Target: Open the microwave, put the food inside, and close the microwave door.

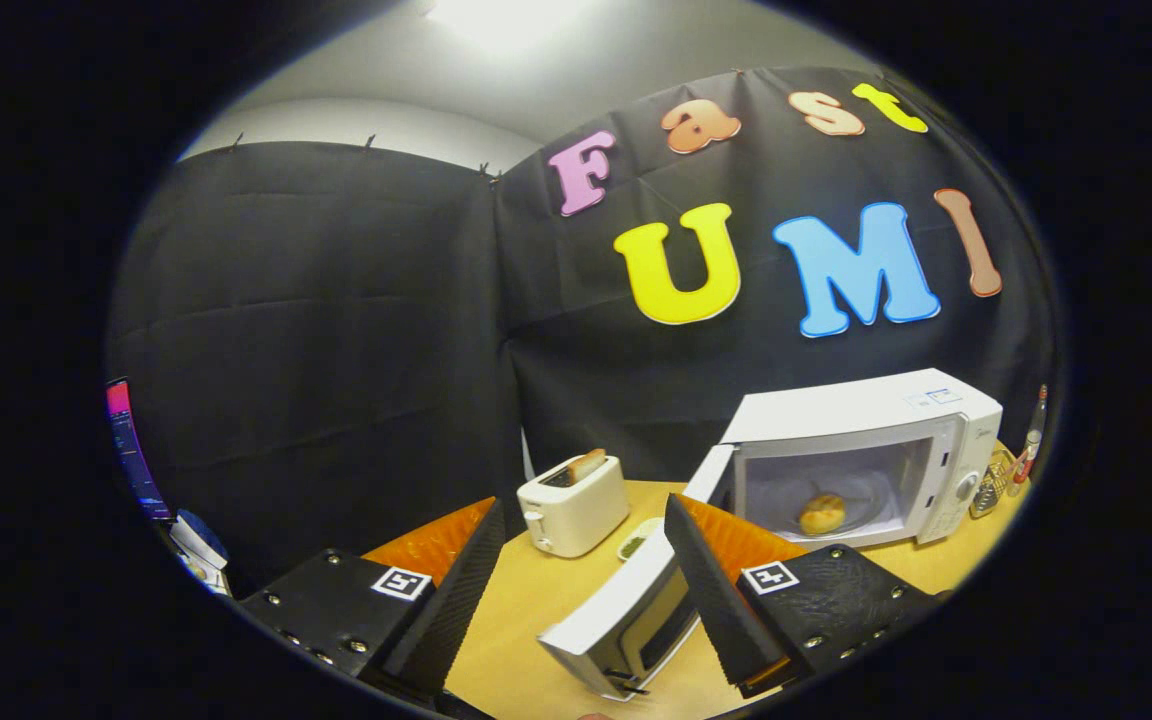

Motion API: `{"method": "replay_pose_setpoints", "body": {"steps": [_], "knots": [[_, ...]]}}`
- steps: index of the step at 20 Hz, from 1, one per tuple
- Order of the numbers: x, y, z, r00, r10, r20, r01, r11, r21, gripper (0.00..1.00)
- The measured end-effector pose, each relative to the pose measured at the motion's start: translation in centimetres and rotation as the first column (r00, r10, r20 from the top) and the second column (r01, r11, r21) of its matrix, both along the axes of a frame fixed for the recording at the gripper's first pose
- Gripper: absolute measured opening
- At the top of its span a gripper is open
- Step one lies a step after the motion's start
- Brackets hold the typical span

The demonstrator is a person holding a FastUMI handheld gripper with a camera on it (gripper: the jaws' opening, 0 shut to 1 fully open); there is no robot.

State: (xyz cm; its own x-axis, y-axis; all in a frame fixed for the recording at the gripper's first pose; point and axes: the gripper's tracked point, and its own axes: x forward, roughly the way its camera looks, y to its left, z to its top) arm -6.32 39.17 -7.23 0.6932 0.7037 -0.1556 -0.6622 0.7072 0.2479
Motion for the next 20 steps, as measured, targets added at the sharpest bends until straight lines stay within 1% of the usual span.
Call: {"method": "replay_pose_setpoints", "body": {"steps": [3, 7, 11, 13, 14, 16, 17, 18, 20], "knots": [[-2.9, 3.4, -0.7, 0.995, 0.094, -0.013, -0.094, 0.996, -0.006, 0.97], [-6.4, 6.7, -3.5, 0.977, 0.202, -0.066, -0.205, 0.978, -0.033, 0.97], [-8.1, 8.1, -7.5, 0.962, 0.242, -0.124, -0.253, 0.964, -0.084, 0.97], [-8.1, 8.1, -9.5, 0.958, 0.239, -0.159, -0.258, 0.960, -0.109, 0.97], [-7.8, 8.2, -10.3, 0.957, 0.232, -0.177, -0.254, 0.960, -0.115, 0.94], [-7.2, 7.8, -11.7, 0.956, 0.206, -0.210, -0.234, 0.965, -0.119, 0.84], [-6.8, 7.5, -12.3, 0.957, 0.189, -0.222, -0.221, 0.966, -0.130, 0.75], [-6.4, 7.1, -12.8, 0.960, 0.166, -0.225, -0.201, 0.969, -0.145, 0.69], [-5.3, 6.0, -13.7, 0.968, 0.113, -0.226, -0.154, 0.972, -0.175, 0.37]]}}
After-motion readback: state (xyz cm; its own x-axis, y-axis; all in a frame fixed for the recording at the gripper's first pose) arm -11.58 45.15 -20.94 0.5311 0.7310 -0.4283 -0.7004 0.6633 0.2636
